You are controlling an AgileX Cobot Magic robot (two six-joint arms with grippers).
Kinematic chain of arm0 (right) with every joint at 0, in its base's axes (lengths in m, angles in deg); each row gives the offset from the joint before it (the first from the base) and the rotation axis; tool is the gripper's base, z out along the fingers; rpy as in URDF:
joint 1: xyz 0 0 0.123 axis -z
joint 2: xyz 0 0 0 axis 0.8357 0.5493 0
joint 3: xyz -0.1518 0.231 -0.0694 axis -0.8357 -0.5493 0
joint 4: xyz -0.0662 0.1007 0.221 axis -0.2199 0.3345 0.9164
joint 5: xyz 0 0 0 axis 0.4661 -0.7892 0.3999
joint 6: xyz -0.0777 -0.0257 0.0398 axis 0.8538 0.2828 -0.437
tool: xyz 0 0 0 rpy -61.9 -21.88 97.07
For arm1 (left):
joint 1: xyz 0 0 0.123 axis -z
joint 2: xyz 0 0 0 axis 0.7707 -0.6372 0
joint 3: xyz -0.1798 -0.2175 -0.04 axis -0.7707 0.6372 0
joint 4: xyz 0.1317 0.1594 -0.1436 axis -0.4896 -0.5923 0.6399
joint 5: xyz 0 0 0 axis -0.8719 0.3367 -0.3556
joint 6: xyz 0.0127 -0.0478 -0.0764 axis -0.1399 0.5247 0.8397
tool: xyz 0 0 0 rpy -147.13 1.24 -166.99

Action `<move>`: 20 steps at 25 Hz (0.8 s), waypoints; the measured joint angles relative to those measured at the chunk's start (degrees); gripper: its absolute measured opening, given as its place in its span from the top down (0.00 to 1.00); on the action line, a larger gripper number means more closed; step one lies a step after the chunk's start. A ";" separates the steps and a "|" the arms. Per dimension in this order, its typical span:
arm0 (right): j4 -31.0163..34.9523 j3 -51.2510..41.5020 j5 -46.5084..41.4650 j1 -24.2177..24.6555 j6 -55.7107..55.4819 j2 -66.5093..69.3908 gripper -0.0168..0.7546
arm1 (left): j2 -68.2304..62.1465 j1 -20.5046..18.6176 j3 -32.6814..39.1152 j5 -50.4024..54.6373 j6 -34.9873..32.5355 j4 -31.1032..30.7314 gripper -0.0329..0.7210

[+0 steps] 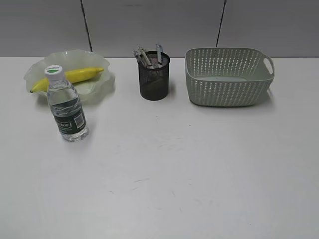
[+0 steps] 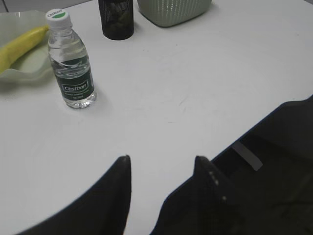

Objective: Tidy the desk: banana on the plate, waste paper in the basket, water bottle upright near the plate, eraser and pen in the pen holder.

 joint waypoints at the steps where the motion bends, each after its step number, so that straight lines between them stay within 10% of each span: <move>1: 0.00 0.00 0.00 0.00 0.00 0.00 0.43 | 0.14 0.00 0.04 -0.13 -0.23 0.06 0.54; 7: 0.00 0.00 0.00 0.00 0.00 0.00 0.43 | 0.21 0.00 0.28 -0.26 -10.13 4.24 0.54; 20: 0.00 0.00 0.00 0.31 0.00 0.00 0.43 | 0.21 0.00 0.28 -0.70 -9.35 6.91 0.54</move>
